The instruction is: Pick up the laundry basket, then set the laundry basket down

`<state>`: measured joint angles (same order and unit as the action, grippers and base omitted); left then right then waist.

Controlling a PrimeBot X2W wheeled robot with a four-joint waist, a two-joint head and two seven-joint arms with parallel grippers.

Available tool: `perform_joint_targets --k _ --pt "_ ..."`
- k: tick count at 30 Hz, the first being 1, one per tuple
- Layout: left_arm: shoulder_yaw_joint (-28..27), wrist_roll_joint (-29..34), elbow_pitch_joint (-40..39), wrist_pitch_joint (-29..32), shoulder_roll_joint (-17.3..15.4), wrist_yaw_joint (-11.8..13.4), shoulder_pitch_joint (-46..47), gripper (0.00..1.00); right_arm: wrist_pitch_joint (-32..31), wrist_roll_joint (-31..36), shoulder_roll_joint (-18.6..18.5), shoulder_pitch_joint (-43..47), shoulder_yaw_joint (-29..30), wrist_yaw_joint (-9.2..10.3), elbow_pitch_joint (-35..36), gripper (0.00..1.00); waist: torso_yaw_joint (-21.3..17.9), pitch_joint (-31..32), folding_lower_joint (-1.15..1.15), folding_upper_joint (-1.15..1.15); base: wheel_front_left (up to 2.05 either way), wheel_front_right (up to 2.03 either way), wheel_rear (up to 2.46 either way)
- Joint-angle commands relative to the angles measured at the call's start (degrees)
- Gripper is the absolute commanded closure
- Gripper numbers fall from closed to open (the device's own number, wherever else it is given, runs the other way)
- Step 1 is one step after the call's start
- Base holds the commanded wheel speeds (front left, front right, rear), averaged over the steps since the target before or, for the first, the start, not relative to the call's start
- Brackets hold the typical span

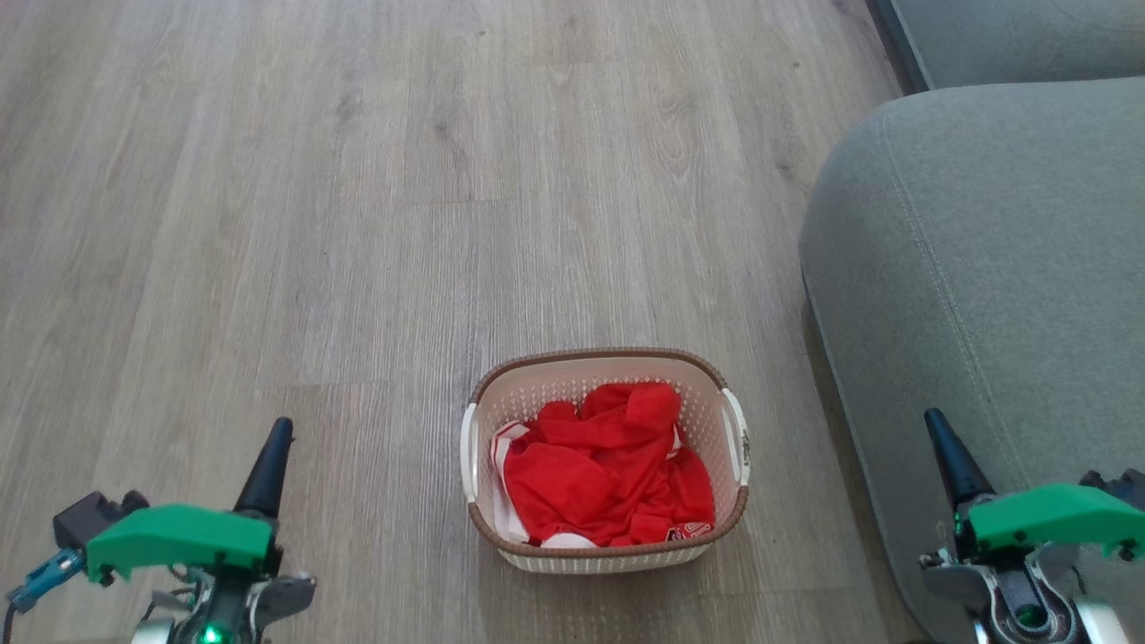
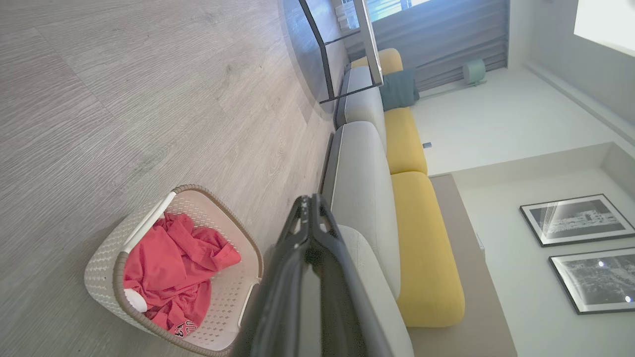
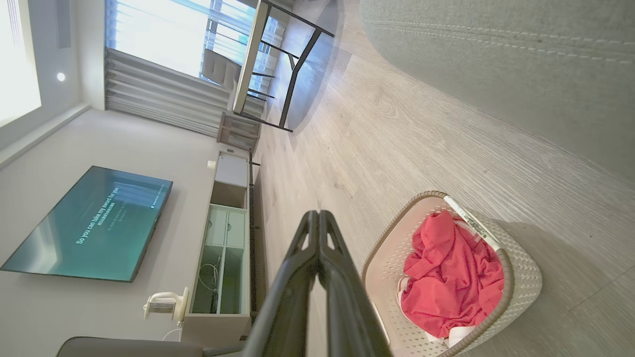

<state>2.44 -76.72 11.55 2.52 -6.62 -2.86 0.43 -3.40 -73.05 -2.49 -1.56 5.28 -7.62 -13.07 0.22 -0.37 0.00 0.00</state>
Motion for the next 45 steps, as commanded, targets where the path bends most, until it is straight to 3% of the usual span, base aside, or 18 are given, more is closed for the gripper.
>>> perform_joint_targets --k 1,29,45 --pt "-2.72 -1.67 -1.37 0.29 -0.03 -0.72 3.56 1.0 -0.48 -2.06 -0.98 -3.35 -0.66 0.06 1.56 1.0 -0.01 0.01 0.0 0.0 0.0 0.0 0.0" --pt "-7.76 -16.42 2.46 3.0 2.86 -4.62 5.66 1.0 -2.52 -19.68 -0.92 -4.56 0.53 0.13 -0.91 1.0 -0.22 0.19 0.0 0.0 0.0 0.0 0.0" --pt "-8.01 -16.24 2.47 3.2 3.03 -4.62 5.68 1.0 -2.64 -19.57 -0.81 -4.57 0.69 0.13 -0.93 1.0 -0.22 0.19 0.0 0.0 0.0 0.0 0.0"
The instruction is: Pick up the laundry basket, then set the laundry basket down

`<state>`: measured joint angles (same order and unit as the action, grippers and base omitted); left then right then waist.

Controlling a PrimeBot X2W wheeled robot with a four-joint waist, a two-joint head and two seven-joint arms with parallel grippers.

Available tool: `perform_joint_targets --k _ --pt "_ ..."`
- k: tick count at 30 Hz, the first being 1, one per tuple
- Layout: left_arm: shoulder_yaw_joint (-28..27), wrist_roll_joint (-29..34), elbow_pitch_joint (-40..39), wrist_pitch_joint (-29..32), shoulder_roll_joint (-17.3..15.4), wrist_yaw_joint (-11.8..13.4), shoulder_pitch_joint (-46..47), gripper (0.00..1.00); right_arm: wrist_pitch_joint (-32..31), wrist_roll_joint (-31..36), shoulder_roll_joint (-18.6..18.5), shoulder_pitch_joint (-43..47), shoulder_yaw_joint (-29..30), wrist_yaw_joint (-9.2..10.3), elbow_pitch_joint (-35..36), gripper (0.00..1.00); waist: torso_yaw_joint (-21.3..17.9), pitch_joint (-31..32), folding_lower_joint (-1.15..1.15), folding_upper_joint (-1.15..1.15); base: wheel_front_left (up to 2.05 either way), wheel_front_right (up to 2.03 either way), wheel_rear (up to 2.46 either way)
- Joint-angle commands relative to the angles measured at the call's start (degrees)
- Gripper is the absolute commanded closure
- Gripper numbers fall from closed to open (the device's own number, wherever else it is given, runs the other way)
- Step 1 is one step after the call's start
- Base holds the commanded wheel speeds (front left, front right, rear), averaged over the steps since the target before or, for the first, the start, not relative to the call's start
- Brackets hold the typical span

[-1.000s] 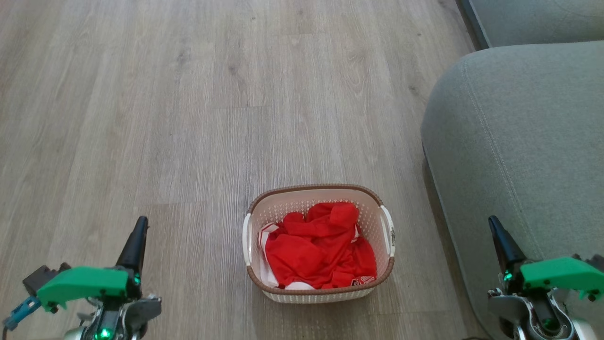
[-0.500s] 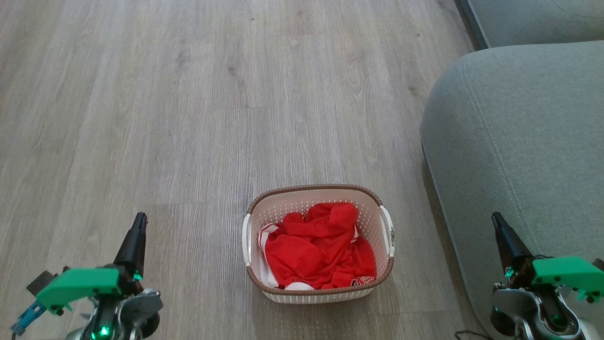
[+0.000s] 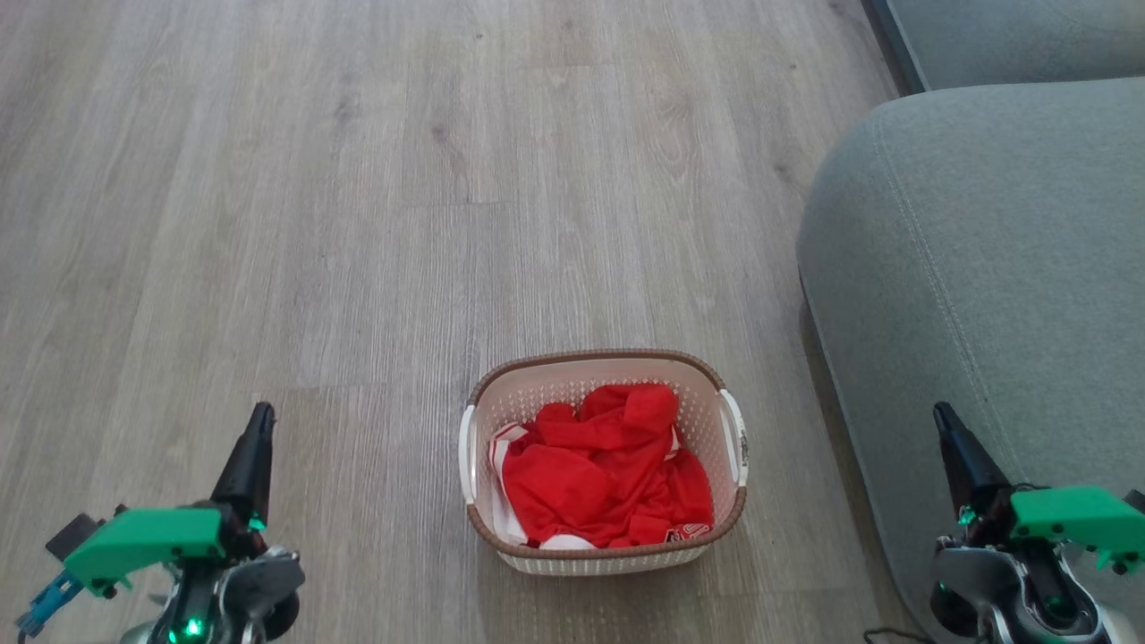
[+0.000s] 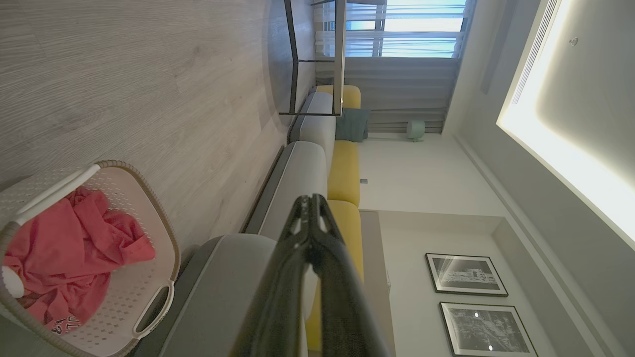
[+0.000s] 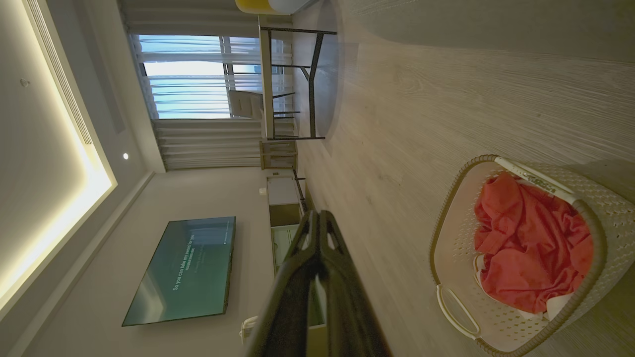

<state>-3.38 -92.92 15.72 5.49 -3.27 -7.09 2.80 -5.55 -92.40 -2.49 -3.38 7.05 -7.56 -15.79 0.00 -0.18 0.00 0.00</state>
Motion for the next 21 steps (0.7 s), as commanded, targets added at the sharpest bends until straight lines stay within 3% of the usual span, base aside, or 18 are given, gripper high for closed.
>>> perform_joint_targets --k 1,21 --pt "-2.2 -0.03 -1.69 0.24 -0.31 -0.4 3.3 1.0 -0.5 -0.21 -0.81 -2.76 -1.07 0.08 1.8 1.0 0.0 0.0 0.0 0.0 0.0 0.0 0.0" --pt "-2.44 0.17 -1.69 0.43 -0.14 -0.4 3.32 1.0 -0.62 -0.08 -0.7 -2.77 -0.92 0.08 1.79 1.0 0.0 0.0 0.0 0.0 0.0 0.0 0.0"
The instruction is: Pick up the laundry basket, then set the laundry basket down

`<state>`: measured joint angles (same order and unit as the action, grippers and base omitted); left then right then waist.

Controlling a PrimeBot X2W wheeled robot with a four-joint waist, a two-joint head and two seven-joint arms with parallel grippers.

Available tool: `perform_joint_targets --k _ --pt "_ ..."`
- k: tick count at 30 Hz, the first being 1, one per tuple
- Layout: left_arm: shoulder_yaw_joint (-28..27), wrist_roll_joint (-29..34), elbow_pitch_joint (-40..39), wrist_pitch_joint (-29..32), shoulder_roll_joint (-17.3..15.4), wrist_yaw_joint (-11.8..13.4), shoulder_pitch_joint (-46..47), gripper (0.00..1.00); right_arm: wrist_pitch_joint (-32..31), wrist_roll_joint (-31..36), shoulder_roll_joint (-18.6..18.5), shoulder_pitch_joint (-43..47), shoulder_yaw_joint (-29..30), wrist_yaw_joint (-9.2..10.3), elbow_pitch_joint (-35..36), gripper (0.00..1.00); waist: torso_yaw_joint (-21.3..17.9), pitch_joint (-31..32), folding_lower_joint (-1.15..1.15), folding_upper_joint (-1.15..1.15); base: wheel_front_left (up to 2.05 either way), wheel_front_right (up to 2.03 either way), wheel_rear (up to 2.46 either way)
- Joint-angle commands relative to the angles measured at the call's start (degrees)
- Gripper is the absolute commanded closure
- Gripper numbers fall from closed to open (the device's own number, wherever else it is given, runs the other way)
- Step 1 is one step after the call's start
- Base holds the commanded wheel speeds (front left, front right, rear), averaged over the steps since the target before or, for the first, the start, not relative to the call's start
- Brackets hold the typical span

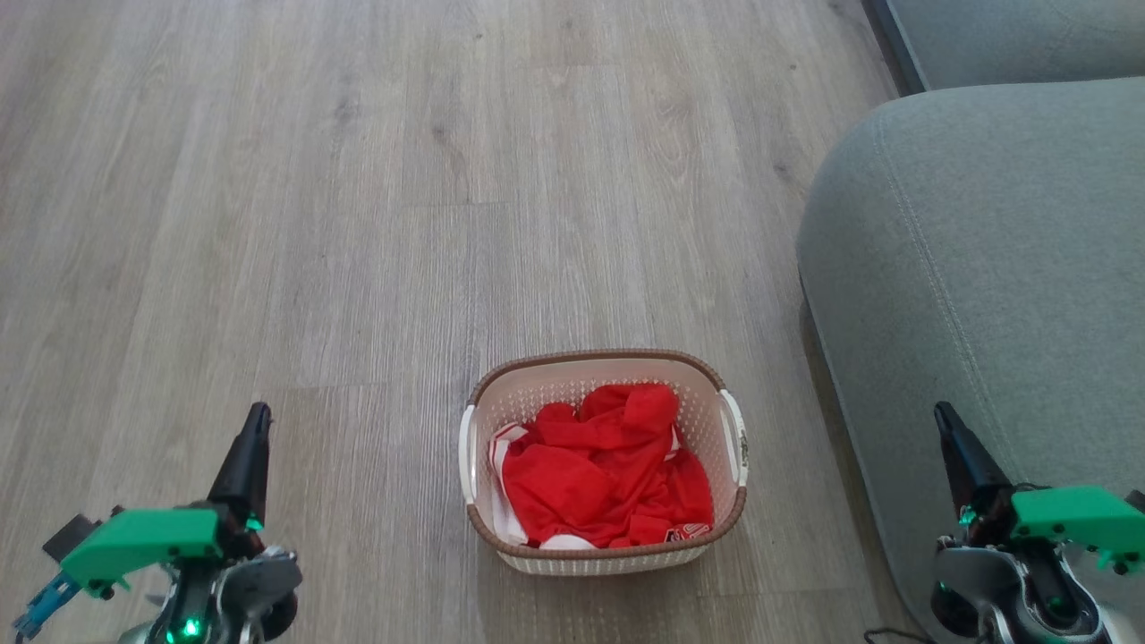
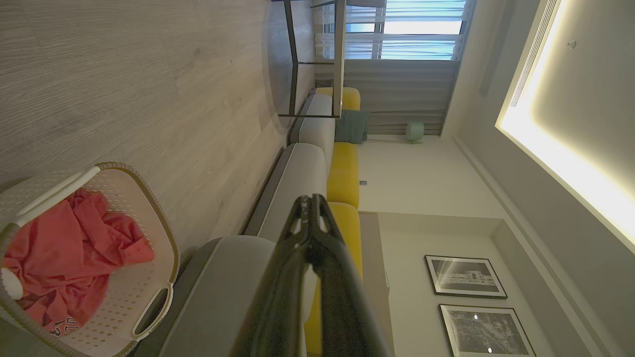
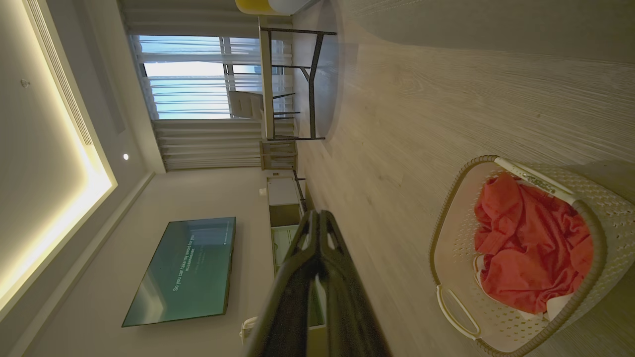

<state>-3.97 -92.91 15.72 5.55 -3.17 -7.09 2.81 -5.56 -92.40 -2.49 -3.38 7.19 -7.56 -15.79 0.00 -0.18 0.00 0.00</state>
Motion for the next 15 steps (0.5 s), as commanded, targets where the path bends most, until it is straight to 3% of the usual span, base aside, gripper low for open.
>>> perform_joint_targets --k 1,15 --pt "-1.85 0.17 -1.69 0.37 -0.23 -0.4 3.32 1.0 -0.61 -0.08 -0.7 -2.77 -1.05 0.08 1.79 1.0 0.0 0.0 0.0 0.0 0.0 0.0 0.0" --pt "-1.99 0.28 -1.68 0.48 -0.14 -0.4 3.33 1.0 -0.68 -0.01 -0.64 -2.78 -0.97 0.08 1.78 1.0 0.0 0.0 0.0 0.0 0.0 0.0 0.0"
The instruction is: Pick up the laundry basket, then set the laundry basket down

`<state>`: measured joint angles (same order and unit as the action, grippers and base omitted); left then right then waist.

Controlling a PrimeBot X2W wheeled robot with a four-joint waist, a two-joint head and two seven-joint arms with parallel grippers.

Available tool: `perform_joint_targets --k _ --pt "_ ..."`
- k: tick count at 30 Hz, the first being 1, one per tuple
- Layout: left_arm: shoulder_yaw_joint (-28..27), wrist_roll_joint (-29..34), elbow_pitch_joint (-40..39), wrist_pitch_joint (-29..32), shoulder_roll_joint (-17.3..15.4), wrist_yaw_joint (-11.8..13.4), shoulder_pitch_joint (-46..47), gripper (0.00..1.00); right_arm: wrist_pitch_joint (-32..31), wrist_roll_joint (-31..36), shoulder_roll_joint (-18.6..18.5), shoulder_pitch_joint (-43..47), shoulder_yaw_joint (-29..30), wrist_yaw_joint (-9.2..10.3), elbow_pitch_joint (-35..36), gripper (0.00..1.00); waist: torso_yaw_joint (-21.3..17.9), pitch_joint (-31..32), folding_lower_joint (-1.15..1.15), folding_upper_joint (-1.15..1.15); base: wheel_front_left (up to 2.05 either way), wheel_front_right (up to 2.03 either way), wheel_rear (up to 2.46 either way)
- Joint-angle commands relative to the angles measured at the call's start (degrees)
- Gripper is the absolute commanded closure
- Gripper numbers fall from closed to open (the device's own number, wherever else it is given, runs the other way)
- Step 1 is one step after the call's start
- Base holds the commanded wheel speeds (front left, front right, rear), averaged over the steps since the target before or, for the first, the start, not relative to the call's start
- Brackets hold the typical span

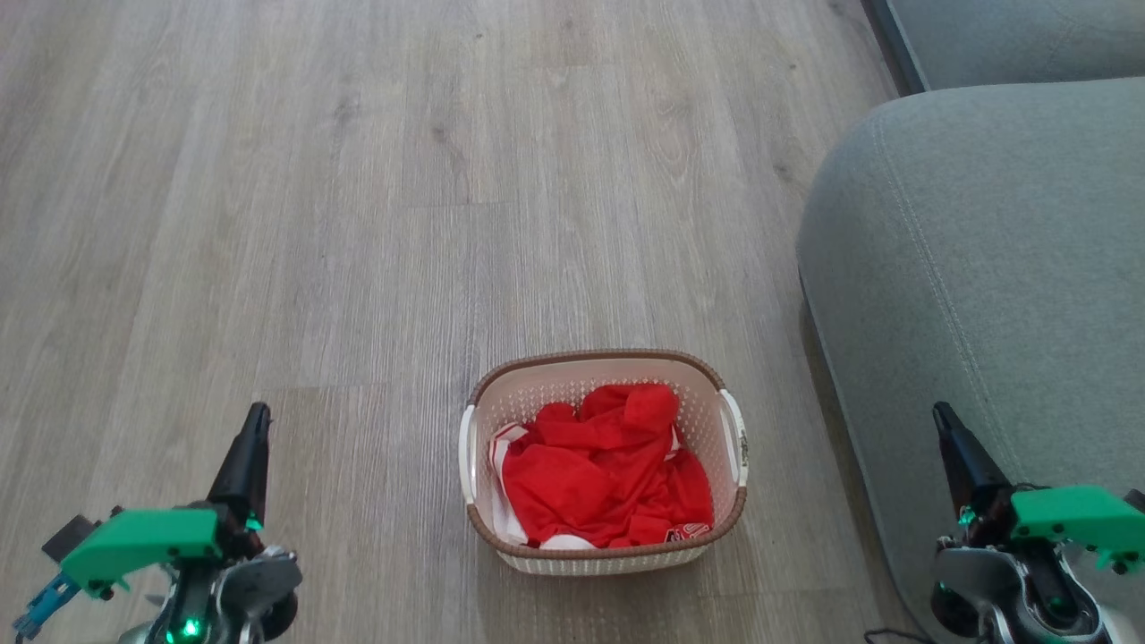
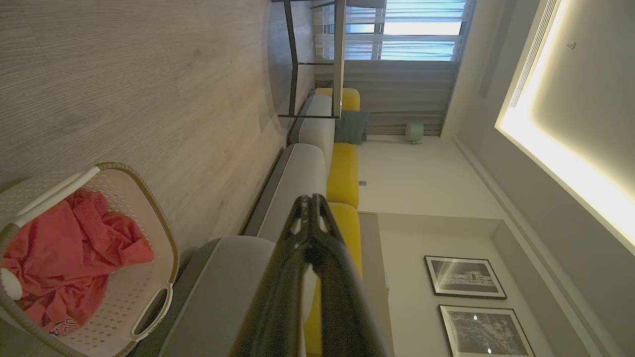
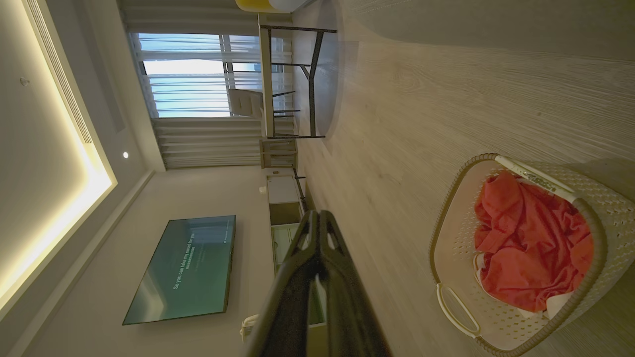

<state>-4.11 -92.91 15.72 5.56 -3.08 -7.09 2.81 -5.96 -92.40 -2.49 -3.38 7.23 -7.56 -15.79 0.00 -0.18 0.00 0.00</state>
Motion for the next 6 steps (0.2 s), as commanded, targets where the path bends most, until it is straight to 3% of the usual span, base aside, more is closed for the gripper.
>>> perform_joint_targets --k 1,6 --pt "-1.85 0.29 -1.68 0.48 -0.22 -0.4 3.33 1.0 -0.29 0.0 -0.63 -2.78 -1.01 0.08 1.78 1.0 0.0 0.0 0.0 0.0 0.0 0.0 0.0" --pt "-1.89 0.31 -1.68 0.51 -0.2 -0.4 3.33 1.0 -0.31 0.01 -0.62 -2.78 -0.99 0.08 1.78 1.0 0.0 0.0 0.0 0.0 0.0 0.0 0.0"
